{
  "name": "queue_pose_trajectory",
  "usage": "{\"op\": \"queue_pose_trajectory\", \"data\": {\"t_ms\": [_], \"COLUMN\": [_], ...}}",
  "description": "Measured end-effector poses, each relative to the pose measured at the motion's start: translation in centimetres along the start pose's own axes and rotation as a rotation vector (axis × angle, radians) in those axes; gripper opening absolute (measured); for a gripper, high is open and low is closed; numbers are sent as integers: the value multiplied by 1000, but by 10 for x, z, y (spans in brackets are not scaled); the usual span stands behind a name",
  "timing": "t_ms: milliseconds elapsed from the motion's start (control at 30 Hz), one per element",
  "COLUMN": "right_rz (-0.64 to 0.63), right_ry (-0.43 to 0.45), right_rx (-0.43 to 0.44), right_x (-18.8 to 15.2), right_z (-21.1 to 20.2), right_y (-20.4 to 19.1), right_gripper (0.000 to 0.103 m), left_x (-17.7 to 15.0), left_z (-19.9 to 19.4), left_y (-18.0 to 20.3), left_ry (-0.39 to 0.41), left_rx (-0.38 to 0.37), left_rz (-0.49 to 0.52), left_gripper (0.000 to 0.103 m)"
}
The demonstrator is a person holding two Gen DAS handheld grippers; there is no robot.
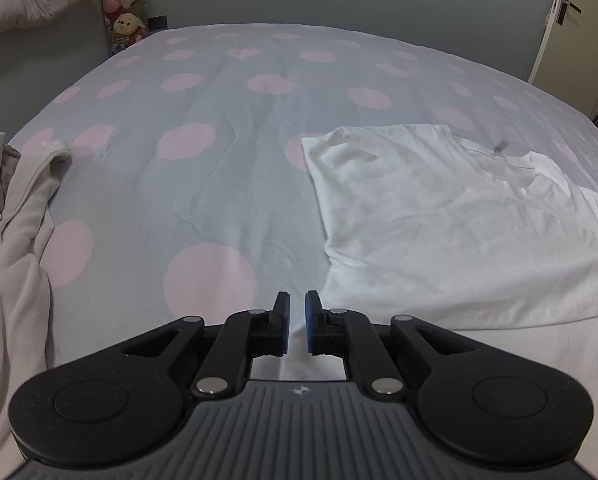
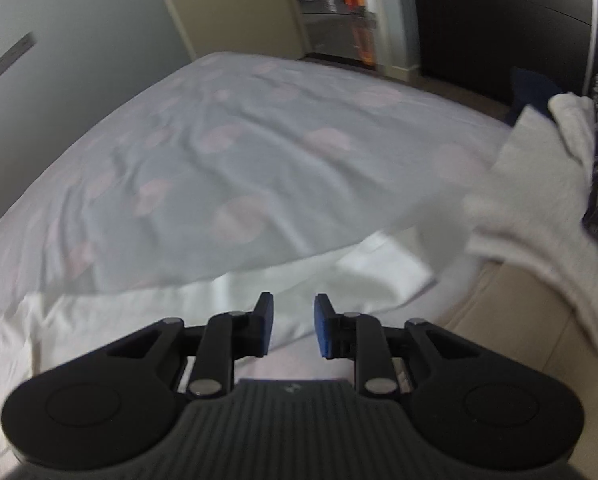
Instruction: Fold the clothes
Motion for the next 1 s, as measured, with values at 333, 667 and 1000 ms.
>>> {"op": "queue_pose_trajectory", "data": {"t_ms": [333, 667, 1000], "right_rz": [-95, -98, -206], "right_ry": [-34, -128, -205], "right_rx": [-118, -4, -9], "right_x": [40, 32, 8], "right_z": [53, 57, 23], "right_y": [36, 49, 44], "right_gripper": [42, 28, 4], "left_x": [-17, -20, -23], "left_z": [-25, -39, -58], "left_y": [24, 34, 52], "left_ry": [-24, -32, -13], "left_rx": [-20, -19, -61], "left_rz": [60, 59, 67], "left_gripper": [5, 5, 5]}}
Point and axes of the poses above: each gripper's, at about its wrist camera, not at the fingertips, and z roughly the way its jaws point, y to its right, x to its top, the point moved 2 cm from there along z, roughly the way its jaws point, and after that the axes turned 12 degrees about x, right-handed, at the moved point
